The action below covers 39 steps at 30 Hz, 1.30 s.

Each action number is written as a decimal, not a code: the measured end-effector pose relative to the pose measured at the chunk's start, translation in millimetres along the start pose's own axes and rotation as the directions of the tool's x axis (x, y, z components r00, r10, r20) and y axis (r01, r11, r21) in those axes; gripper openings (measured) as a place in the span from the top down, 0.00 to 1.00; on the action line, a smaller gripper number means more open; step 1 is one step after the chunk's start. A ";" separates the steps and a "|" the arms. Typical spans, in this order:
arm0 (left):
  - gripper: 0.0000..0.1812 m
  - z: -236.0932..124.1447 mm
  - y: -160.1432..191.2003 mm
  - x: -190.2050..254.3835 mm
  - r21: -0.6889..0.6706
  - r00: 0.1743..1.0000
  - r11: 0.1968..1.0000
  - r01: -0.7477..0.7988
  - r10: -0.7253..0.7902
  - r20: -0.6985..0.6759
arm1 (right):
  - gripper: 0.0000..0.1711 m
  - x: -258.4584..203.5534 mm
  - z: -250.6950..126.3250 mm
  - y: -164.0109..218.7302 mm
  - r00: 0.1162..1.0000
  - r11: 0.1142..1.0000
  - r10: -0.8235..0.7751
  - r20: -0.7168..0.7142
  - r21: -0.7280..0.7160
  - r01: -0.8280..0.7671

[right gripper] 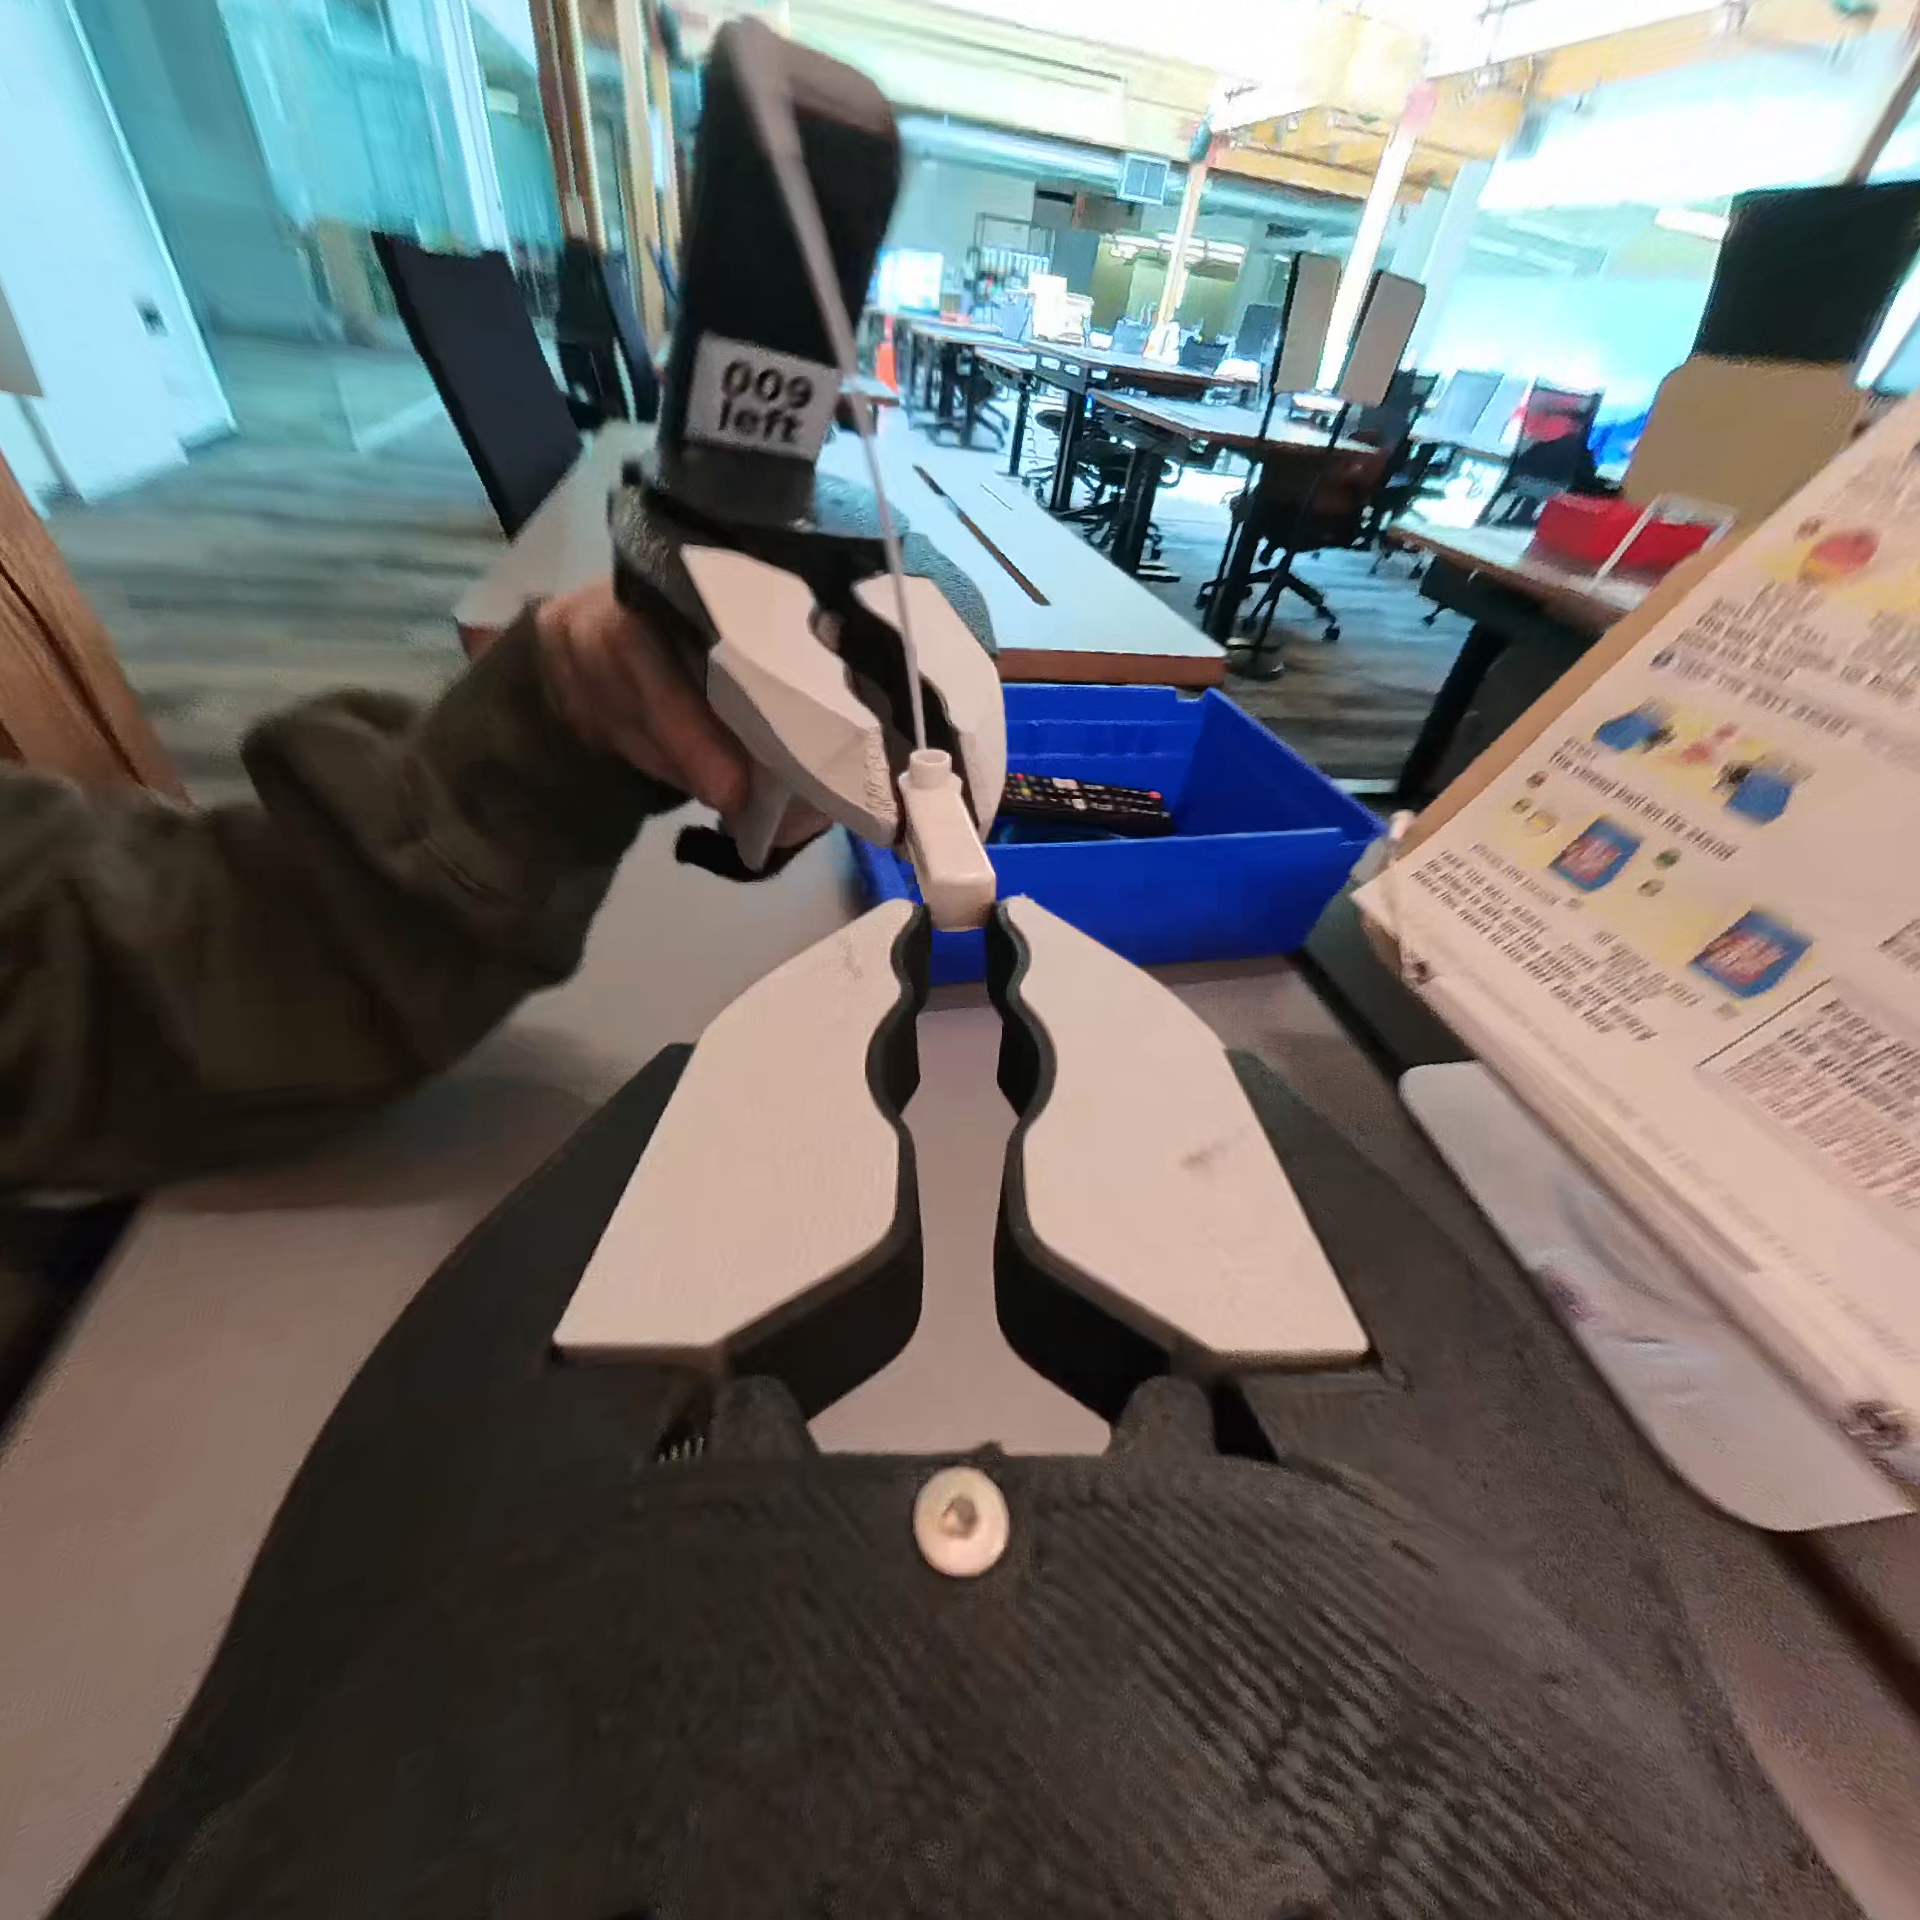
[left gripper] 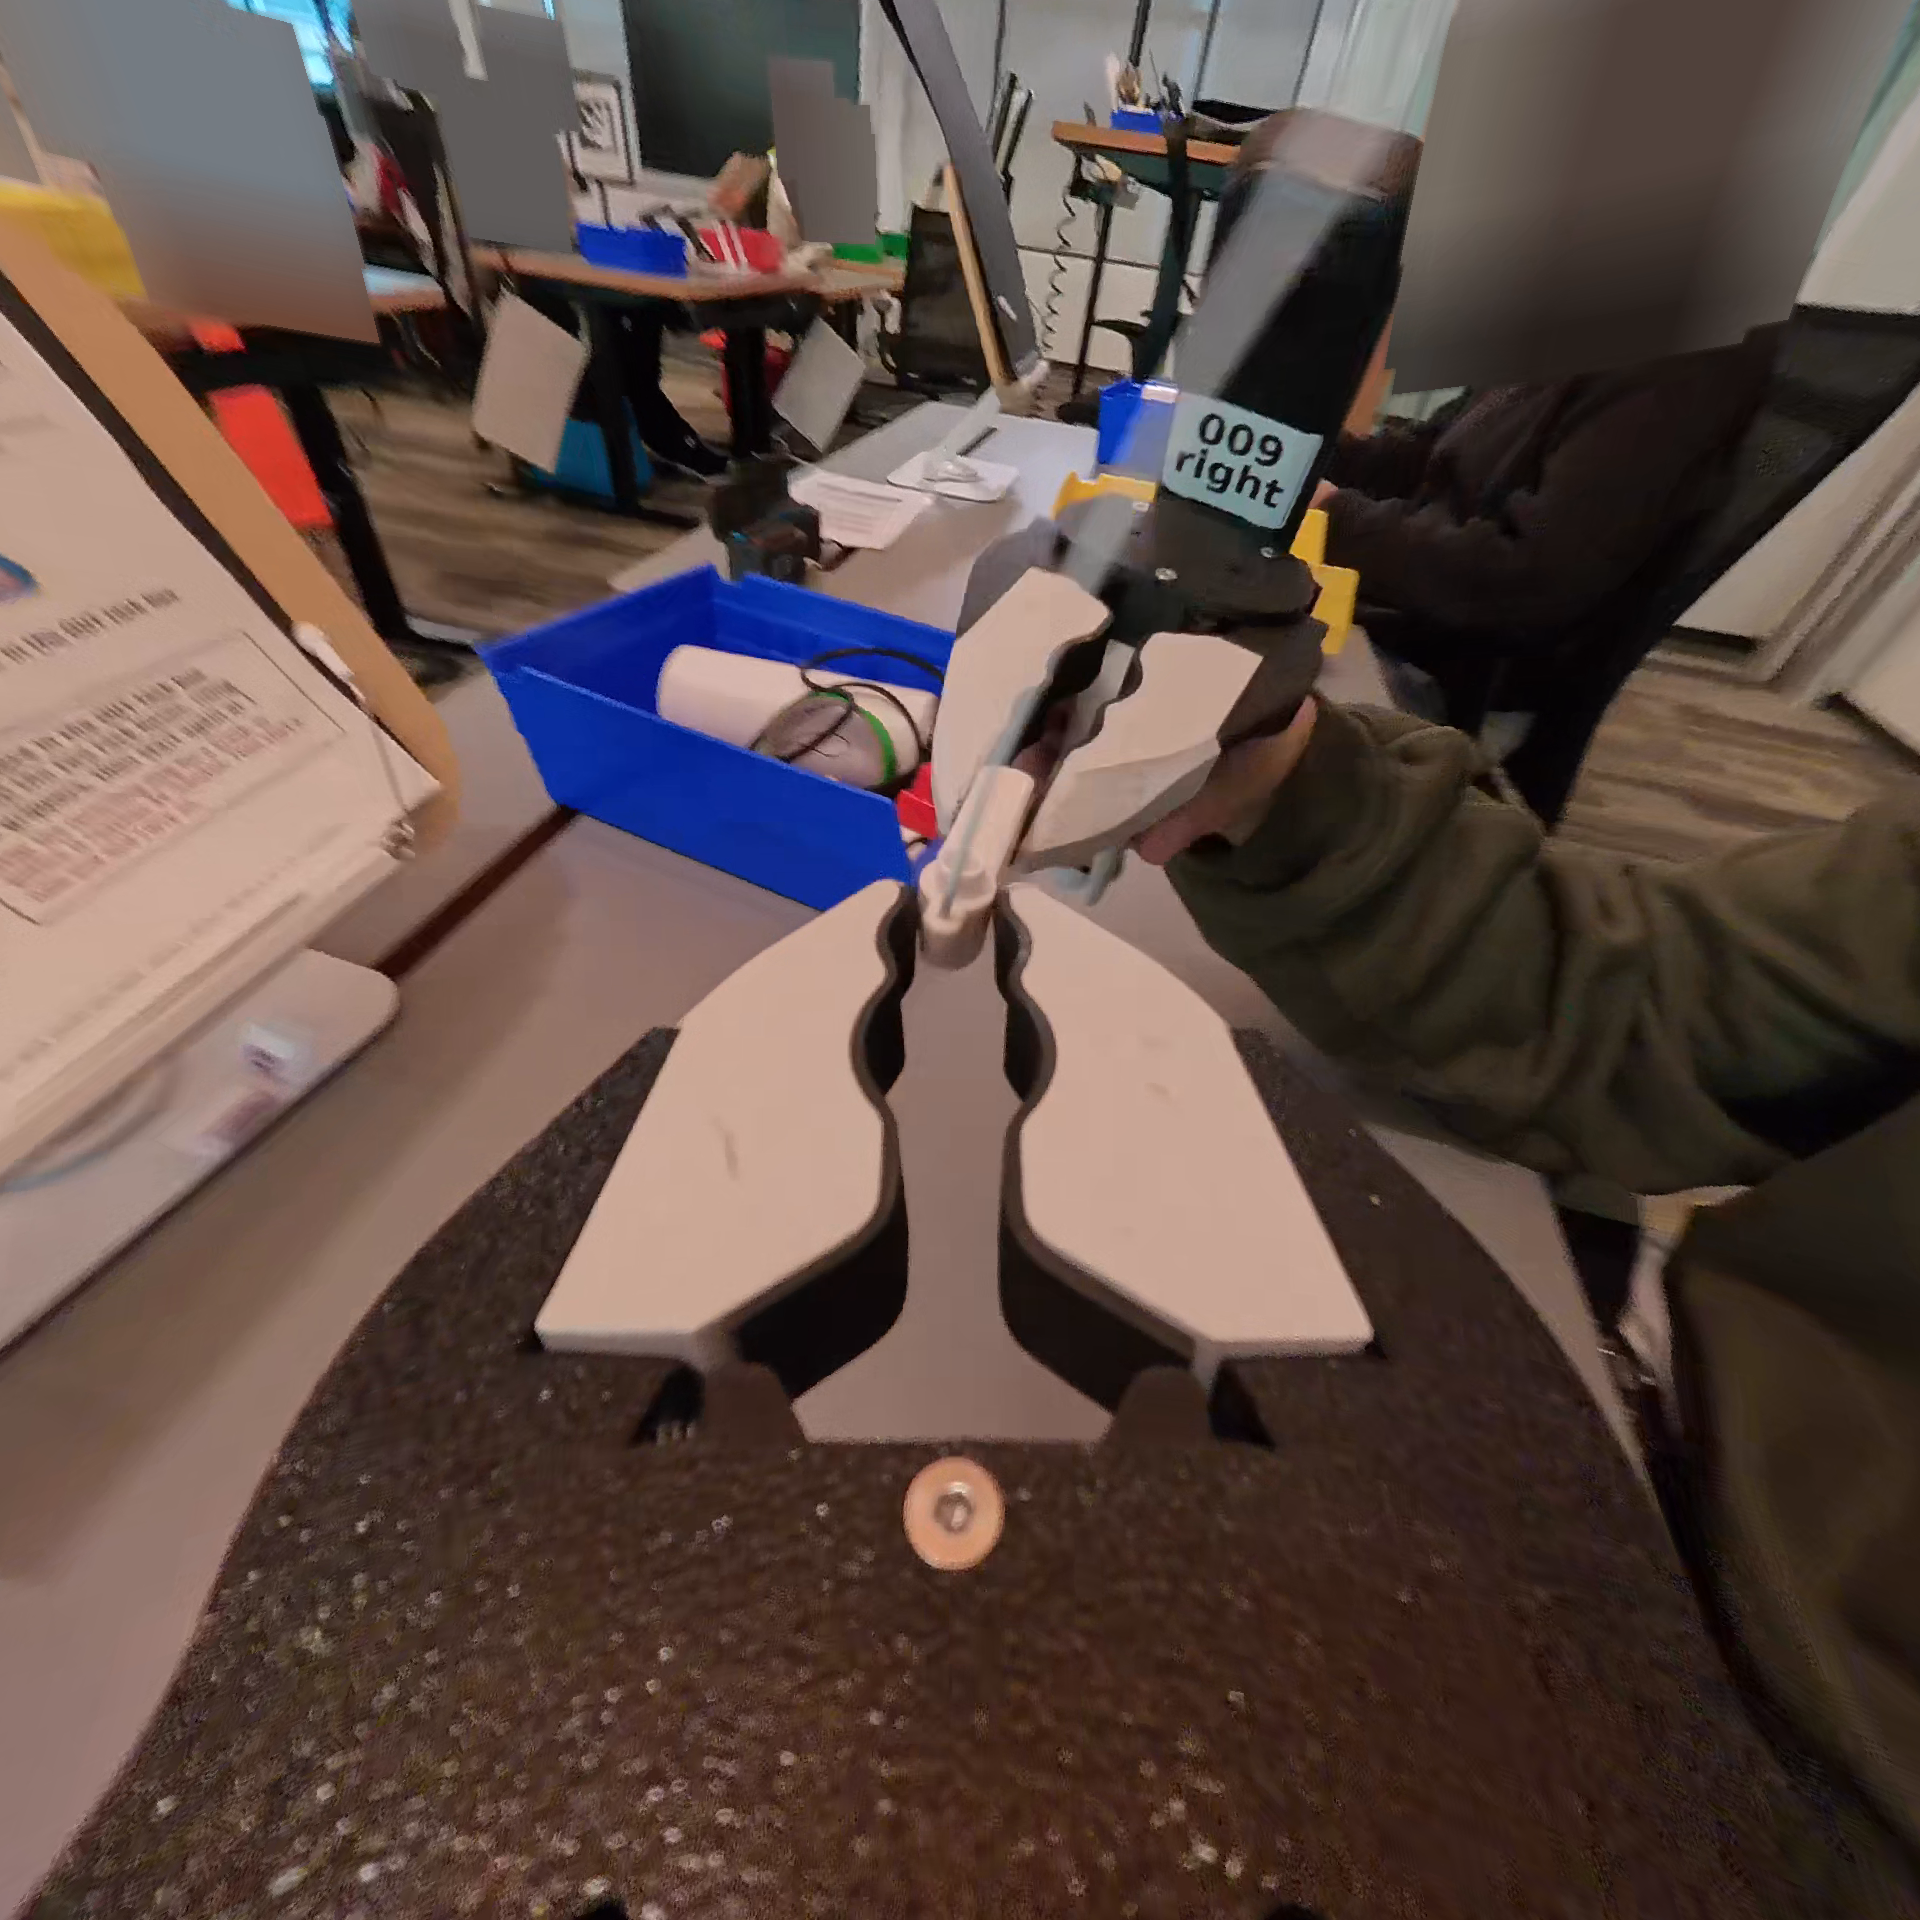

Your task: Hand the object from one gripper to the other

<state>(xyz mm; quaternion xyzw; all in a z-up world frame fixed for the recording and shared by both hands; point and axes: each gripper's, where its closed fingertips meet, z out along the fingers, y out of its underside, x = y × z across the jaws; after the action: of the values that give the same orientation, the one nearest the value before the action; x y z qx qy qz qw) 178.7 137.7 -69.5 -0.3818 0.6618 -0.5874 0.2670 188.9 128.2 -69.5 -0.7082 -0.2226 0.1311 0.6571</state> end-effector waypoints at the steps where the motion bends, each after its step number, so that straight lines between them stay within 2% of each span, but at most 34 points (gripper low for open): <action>1: 0.93 -0.2 -1.4 0.0 0.005 0.999 0.999 -0.034 0.034 0.015 | 0.94 0.6 -0.2 -0.5 0.998 0.998 0.056 0.017 0.010 -0.056; 5: 0.93 1.0 0.5 -5.0 -0.023 0.994 0.996 -0.082 0.083 0.070 | 0.94 3.0 1.0 6.5 0.986 0.986 0.164 0.034 -0.021 -0.163; 8: 0.83 -3.9 -4.0 -21.0 -0.030 0.951 0.974 -0.227 0.228 0.207 | 0.94 9.4 -1.1 8.4 0.957 0.957 0.289 0.036 -0.004 -0.289; 10: 0.78 -9.5 -6.2 -27.5 -0.086 0.868 0.913 -0.399 0.406 0.285 | 0.94 14.5 -5.0 10.0 0.930 0.931 0.365 0.049 0.012 -0.366; 12: 0.76 -9.6 -4.6 -19.1 -0.136 0.761 0.803 -0.580 0.593 0.262 | 0.94 10.7 -8.9 6.7 0.896 0.901 0.428 0.118 0.024 -0.433; 14: 0.74 -6.9 -5.3 -7.6 -0.129 0.685 0.721 -0.681 0.689 0.235 | 0.94 4.5 -11.7 2.6 0.869 0.881 0.460 0.182 0.027 -0.472; 18: 0.73 -0.1 -11.2 2.9 -0.081 0.656 0.686 -0.723 0.719 0.230 | 0.94 -4.8 -9.8 5.3 0.849 0.875 0.474 0.231 -0.015 -0.484; 21: 0.76 3.8 -3.9 1.1 -0.140 0.609 0.641 -0.755 0.764 0.214 | 0.94 -10.1 -6.8 4.5 0.838 0.870 0.482 0.257 -0.024 -0.493; 24: 0.85 7.3 4.3 -4.0 -0.204 0.578 0.609 -0.766 0.792 0.195 | 0.94 -15.3 -5.4 2.7 0.826 0.865 0.488 0.282 -0.032 -0.500; 29: 0.80 6.9 2.7 -3.8 -0.215 0.545 0.581 -0.785 0.813 0.206 | 0.94 -11.3 -6.4 9.0 0.830 0.864 0.495 0.258 -0.052 -0.500; 35: 0.84 4.9 0.6 9.0 -0.127 0.576 0.597 -0.792 0.800 0.167 | 0.94 -17.2 -9.1 7.6 0.810 0.858 0.503 0.302 -0.066 -0.509; 39: 0.89 3.1 2.9 13.3 -0.085 0.644 0.654 -0.752 0.756 0.119 | 0.94 -20.6 -7.3 8.4 0.805 0.859 0.502 0.316 -0.074 -0.506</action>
<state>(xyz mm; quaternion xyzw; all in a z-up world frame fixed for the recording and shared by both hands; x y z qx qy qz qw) 173.1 125.1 -71.6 -0.1167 0.7476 -0.3850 0.5284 175.7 111.5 -79.3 -0.7057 -0.1309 0.4169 0.5577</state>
